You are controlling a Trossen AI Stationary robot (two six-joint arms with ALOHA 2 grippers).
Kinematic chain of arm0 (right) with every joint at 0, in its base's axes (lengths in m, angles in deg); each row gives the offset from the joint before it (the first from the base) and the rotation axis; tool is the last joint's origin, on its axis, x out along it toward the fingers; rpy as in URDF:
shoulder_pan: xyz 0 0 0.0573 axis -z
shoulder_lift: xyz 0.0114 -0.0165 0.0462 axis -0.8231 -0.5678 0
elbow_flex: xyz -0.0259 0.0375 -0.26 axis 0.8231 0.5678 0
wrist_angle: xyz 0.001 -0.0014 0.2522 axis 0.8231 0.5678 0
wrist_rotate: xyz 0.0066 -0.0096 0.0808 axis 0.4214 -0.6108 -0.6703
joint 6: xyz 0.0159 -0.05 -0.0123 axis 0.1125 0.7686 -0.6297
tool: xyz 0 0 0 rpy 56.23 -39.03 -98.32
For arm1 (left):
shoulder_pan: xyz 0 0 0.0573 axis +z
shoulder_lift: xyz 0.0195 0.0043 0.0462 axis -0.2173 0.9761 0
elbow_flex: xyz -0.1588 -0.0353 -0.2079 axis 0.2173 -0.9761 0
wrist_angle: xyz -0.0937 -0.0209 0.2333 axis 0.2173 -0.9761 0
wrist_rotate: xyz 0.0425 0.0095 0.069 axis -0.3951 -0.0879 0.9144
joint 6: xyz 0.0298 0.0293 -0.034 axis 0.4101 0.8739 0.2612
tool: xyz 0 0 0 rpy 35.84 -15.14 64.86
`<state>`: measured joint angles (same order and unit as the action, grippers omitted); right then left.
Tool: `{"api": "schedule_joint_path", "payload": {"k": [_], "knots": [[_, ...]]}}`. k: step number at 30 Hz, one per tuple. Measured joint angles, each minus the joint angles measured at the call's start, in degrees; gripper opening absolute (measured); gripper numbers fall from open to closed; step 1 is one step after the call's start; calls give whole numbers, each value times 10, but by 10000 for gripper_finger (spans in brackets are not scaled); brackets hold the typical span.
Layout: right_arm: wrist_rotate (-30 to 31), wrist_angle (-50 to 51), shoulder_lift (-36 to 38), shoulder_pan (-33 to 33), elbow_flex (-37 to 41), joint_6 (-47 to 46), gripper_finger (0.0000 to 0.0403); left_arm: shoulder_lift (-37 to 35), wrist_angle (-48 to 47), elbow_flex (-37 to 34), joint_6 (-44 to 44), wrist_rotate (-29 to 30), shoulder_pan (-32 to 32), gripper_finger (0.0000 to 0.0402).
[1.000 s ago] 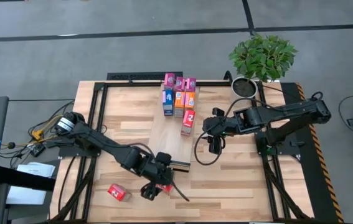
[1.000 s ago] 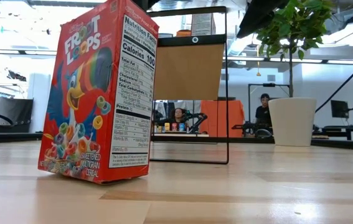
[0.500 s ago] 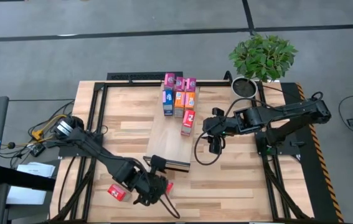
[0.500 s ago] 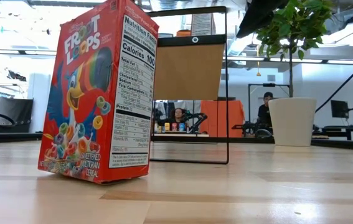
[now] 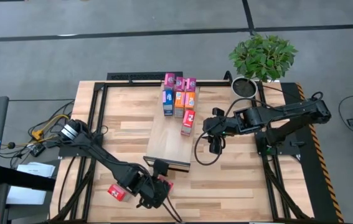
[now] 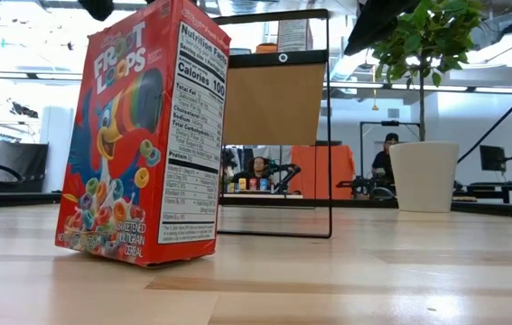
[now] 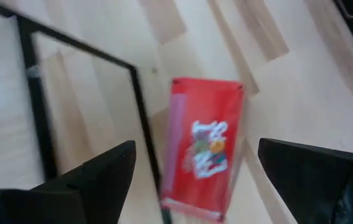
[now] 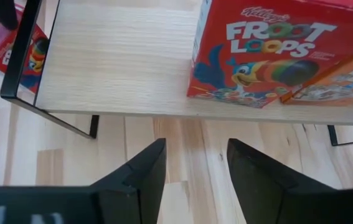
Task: Stack cereal on shelf
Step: Put the right red cereal box into the shelf
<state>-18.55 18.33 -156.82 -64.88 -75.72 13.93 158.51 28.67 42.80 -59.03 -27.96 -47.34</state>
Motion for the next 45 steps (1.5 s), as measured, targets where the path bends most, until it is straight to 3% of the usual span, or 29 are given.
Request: {"api": "schedule_joint_path", "payload": {"k": [17, 30, 45], "knots": [[0, 0, 0, 0, 0, 1, 185, 15, 9, -1, -18, -36, -5, 326], [0, 0, 0, 0, 0, 5, 168, 15, 4, -1, -23, -34, -5, 235], [0, 0, 0, 0, 0, 6, 166, 15, 8, -14, -60, -35, -5, 184]]}}
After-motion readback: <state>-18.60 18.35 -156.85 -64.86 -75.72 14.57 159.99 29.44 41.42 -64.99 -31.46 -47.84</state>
